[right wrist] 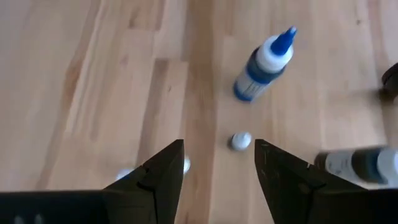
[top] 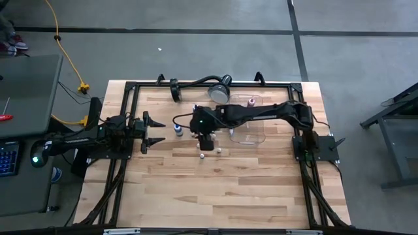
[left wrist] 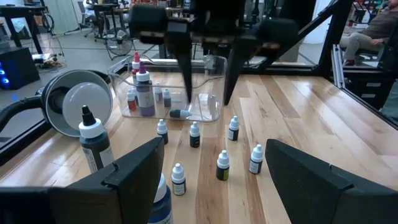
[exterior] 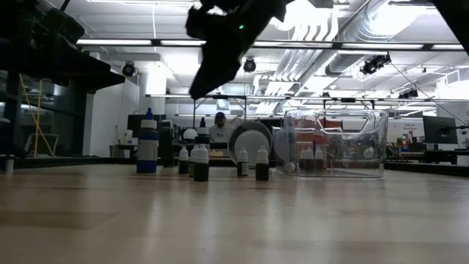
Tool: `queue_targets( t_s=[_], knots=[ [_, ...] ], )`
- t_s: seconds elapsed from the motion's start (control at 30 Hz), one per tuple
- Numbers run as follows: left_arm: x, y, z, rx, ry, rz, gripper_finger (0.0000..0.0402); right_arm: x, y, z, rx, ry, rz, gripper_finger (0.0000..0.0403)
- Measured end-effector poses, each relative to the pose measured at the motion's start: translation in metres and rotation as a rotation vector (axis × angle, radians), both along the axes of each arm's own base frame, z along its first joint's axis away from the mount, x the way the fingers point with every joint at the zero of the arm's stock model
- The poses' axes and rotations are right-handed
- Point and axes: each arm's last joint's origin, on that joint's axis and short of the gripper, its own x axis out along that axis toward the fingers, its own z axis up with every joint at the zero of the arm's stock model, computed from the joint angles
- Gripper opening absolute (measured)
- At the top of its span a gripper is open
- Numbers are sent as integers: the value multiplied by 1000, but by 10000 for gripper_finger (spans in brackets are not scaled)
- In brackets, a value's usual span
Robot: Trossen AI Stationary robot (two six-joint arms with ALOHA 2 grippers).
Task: Pick & Place food coloring
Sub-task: Put the big blue food coloring bottle into the transparent bin
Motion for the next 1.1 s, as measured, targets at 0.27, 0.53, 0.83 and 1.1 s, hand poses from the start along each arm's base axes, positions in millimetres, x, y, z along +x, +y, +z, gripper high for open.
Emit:
queue_targets(
  t_s=[0.27, 0.53, 0.83, 1.1],
  knots=[
    [0, 0, 0, 0, 0, 0, 278, 18, -4, -16, -24, -90, -31, 203],
    [0, 0, 0, 0, 0, 0, 278, 34, -16, -35, 39, -172, -175, 252],
    [0, 0, 0, 0, 0, 0, 278, 49, -18, -51, 128, -275, -309, 262],
    [0, 0, 0, 0, 0, 0, 278, 53, -19, -58, 109, -298, -310, 262]
  ],
)
